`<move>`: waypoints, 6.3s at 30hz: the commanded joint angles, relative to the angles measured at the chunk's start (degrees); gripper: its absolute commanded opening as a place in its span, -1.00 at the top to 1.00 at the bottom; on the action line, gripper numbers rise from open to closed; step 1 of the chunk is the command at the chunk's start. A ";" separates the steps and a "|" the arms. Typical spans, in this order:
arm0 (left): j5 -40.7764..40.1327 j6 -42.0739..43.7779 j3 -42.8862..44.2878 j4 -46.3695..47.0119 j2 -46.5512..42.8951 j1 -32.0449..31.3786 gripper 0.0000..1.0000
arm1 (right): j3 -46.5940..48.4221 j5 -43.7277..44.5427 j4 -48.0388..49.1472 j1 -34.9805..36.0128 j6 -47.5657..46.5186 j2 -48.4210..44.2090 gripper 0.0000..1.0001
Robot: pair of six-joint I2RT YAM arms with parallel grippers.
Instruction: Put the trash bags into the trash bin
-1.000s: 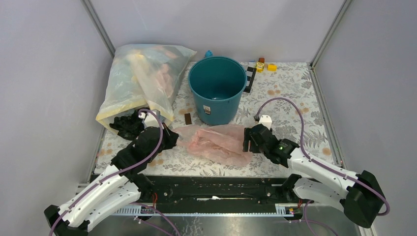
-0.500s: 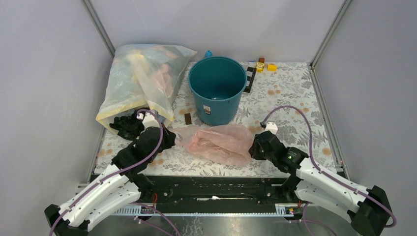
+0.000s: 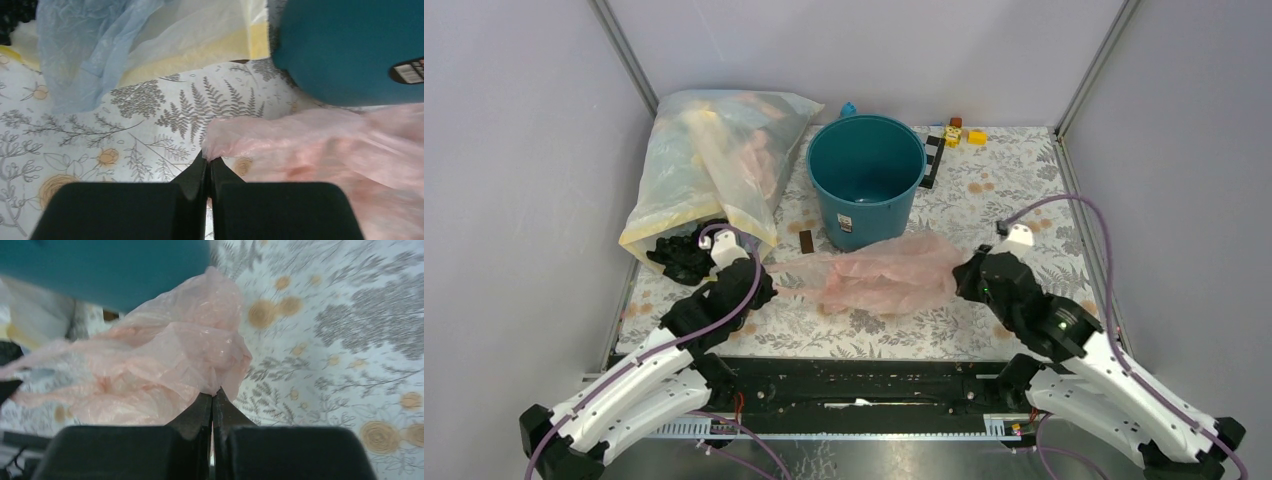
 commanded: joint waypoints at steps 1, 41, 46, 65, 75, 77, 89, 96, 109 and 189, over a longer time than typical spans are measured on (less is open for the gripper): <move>-5.73 -4.69 -1.02 -1.99 0.67 0.24 1.00 | 3.06 15.34 -7.43 0.22 4.18 -5.10 1.00; -7.48 -1.34 7.85 -3.23 5.51 0.48 1.00 | 1.73 -22.70 9.75 0.24 -7.31 5.04 -0.57; -12.25 -3.38 4.22 -2.22 5.43 1.54 1.00 | -2.85 -15.19 8.03 0.23 -8.07 2.12 -0.61; -0.76 -1.97 -0.40 12.64 15.75 10.56 1.00 | -5.43 -23.79 15.50 0.18 -16.87 21.48 -0.45; 11.69 0.35 5.91 25.38 27.04 10.11 1.00 | -7.18 -47.36 28.30 3.03 -14.52 21.55 -0.39; 13.37 1.12 6.82 27.97 27.72 9.59 1.00 | -7.08 -48.06 28.93 3.54 -14.49 23.22 -0.39; 7.53 6.47 8.61 16.64 21.44 9.12 -0.09 | -9.04 -13.03 19.02 3.68 -6.37 13.26 -0.97; 11.42 7.29 11.10 6.08 13.66 8.91 -0.50 | -12.40 -3.51 23.25 3.57 0.43 14.52 -0.66; 24.62 3.63 9.01 6.34 11.89 -11.30 -0.26 | -15.06 -18.02 42.01 3.59 5.96 27.35 -0.32; -14.37 -8.75 -2.46 -0.63 5.58 -24.86 0.98 | -7.90 2.17 7.30 3.70 15.12 -1.33 -0.98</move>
